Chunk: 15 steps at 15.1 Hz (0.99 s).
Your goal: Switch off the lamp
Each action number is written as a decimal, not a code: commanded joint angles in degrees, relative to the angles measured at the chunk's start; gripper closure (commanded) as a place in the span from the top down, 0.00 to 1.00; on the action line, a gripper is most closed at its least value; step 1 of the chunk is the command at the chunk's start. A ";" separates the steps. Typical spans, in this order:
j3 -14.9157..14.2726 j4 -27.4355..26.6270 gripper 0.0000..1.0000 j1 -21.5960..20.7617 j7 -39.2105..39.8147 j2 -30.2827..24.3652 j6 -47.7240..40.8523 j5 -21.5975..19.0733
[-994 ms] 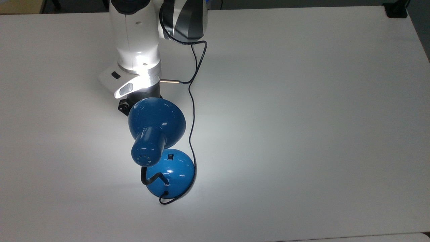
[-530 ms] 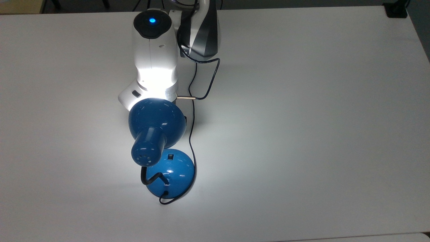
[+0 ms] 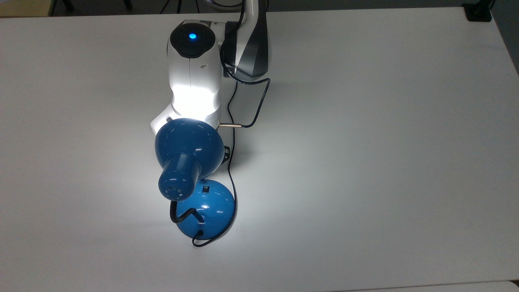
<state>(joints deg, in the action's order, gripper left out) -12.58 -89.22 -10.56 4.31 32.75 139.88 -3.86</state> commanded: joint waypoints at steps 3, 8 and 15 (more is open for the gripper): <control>-0.60 1.07 0.00 -1.13 -2.02 3.29 5.40 0.08; -0.51 0.72 0.00 -2.01 -2.02 3.91 5.31 1.92; -0.51 -1.13 0.00 -2.10 -2.02 3.91 5.31 3.06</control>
<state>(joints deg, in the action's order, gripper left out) -12.56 -89.11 -11.73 3.74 35.66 144.63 -1.79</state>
